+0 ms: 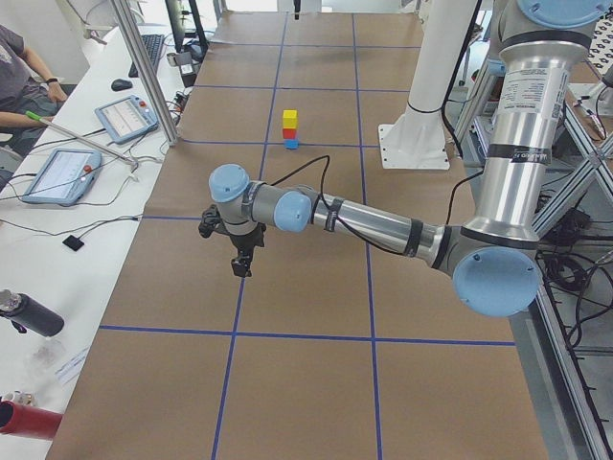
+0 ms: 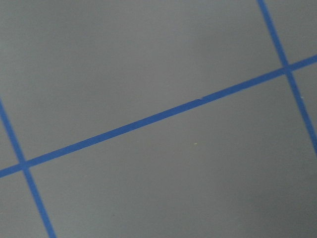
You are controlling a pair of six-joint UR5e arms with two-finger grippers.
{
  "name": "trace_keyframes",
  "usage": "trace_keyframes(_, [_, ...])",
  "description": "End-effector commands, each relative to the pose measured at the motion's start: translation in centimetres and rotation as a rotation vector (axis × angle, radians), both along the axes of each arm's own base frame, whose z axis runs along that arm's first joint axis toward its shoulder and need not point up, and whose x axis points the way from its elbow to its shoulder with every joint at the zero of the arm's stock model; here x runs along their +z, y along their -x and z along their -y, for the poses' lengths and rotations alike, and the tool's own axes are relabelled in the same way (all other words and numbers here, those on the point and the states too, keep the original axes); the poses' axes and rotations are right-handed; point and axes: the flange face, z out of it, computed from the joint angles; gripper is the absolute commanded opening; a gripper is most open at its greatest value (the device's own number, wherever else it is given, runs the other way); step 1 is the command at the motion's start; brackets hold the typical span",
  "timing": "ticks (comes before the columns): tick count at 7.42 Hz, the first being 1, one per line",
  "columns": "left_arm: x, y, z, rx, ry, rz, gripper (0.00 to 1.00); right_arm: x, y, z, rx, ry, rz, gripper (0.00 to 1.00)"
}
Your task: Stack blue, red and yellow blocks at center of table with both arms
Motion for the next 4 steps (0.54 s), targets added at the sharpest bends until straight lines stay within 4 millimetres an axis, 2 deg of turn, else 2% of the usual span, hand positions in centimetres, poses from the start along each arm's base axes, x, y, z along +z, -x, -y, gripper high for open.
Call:
trace_keyframes(1, [1.3,3.4,1.1,-0.019,0.052,0.009,0.99,2.5,-0.9,-0.1,-0.020,0.004,-0.006,1.00])
trace_keyframes(2, [-0.5,4.7,2.0,-0.042,0.082,0.012,0.99,2.1,-0.9,0.2,-0.013,0.000,-0.009,1.00])
trace_keyframes(3, [0.7,5.4,0.7,-0.048,0.097,0.011,0.99,1.6,-0.7,0.8,-0.013,-0.001,-0.013,1.00])
trace_keyframes(4, [1.0,5.7,-0.5,-0.054,0.103,0.011,0.99,1.5,-0.5,1.0,-0.014,-0.001,-0.015,1.00])
